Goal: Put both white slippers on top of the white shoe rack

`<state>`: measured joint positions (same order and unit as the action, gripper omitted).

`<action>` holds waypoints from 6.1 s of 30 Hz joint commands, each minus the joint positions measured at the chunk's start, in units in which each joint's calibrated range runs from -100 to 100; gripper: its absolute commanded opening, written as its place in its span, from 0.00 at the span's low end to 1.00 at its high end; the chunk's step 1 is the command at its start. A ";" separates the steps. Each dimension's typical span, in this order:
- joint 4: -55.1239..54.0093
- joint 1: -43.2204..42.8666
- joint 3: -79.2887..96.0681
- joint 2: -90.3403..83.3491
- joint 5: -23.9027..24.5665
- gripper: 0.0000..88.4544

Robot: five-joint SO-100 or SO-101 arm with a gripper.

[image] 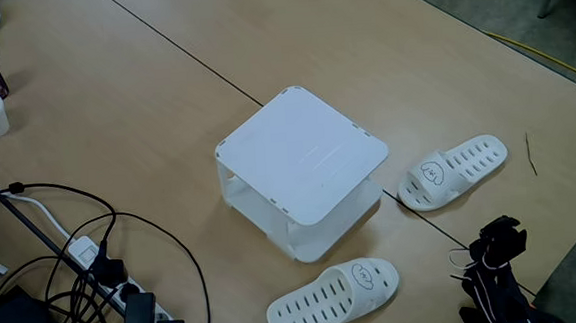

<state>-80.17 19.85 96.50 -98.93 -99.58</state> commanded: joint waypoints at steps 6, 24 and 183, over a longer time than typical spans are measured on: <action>50.66 -0.28 -29.06 0.69 -0.42 0.04; 80.26 0.30 -76.87 44.95 -0.42 0.16; 39.19 -54.80 -7.23 80.04 -0.42 0.01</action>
<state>-39.91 -34.61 91.91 -18.02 -99.58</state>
